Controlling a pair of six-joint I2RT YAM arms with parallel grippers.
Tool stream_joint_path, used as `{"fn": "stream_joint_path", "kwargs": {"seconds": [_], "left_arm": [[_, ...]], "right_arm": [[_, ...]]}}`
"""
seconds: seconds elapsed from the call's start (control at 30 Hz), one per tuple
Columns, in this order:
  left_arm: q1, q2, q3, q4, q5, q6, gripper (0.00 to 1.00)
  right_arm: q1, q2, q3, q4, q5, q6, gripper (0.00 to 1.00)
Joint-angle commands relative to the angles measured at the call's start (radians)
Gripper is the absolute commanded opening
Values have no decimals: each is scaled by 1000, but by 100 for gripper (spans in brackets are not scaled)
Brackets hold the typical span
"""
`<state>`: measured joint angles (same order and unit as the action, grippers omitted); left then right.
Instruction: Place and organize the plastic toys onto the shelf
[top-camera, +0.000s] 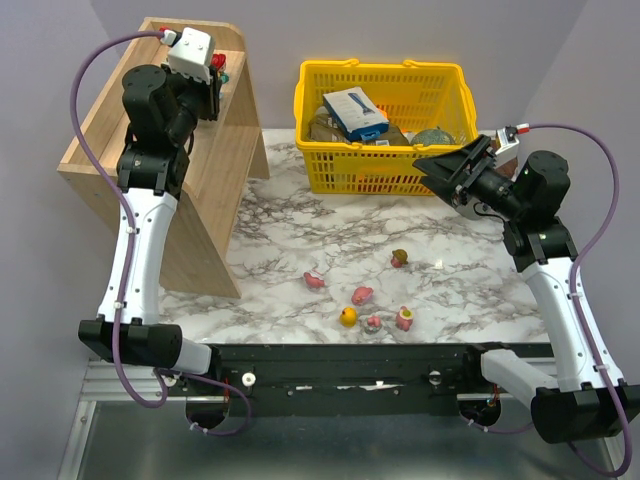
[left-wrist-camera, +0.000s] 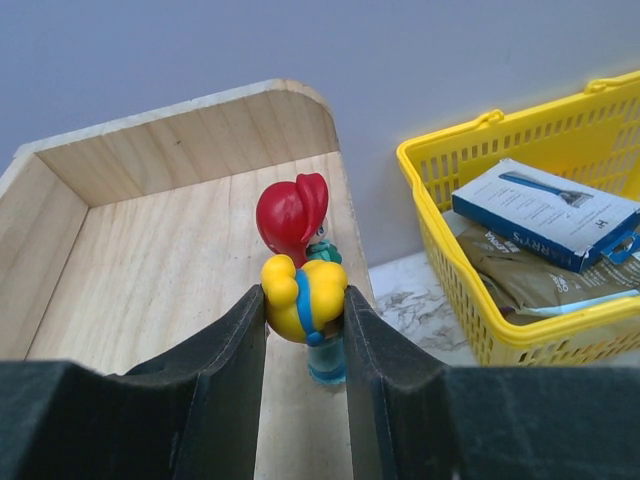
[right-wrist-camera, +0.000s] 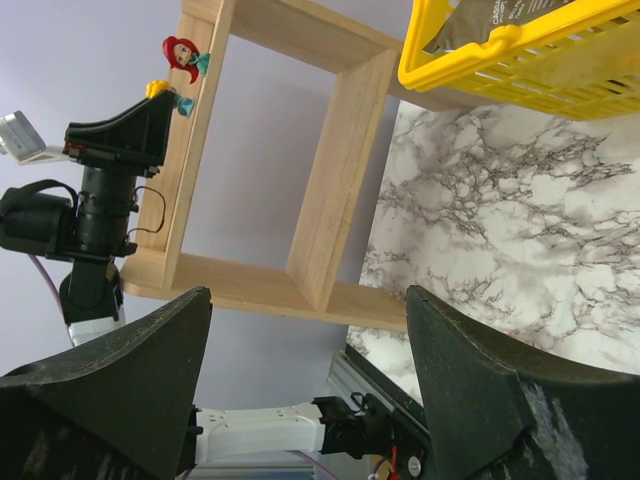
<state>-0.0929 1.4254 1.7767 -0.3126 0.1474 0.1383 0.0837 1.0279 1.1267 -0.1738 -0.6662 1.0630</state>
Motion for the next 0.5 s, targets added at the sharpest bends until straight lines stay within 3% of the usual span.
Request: {"fn": "stream_joint_path", "kwargs": {"seconds": [0.0,0.47], "left_arm": [[5,69,-10,-45,12,-5,18],[5,44,-45,-65,-6,20,22]], "right_arm": [[-6,1,30,-1,17,-1,86],[-4,0,25,4,11,6,86]]}}
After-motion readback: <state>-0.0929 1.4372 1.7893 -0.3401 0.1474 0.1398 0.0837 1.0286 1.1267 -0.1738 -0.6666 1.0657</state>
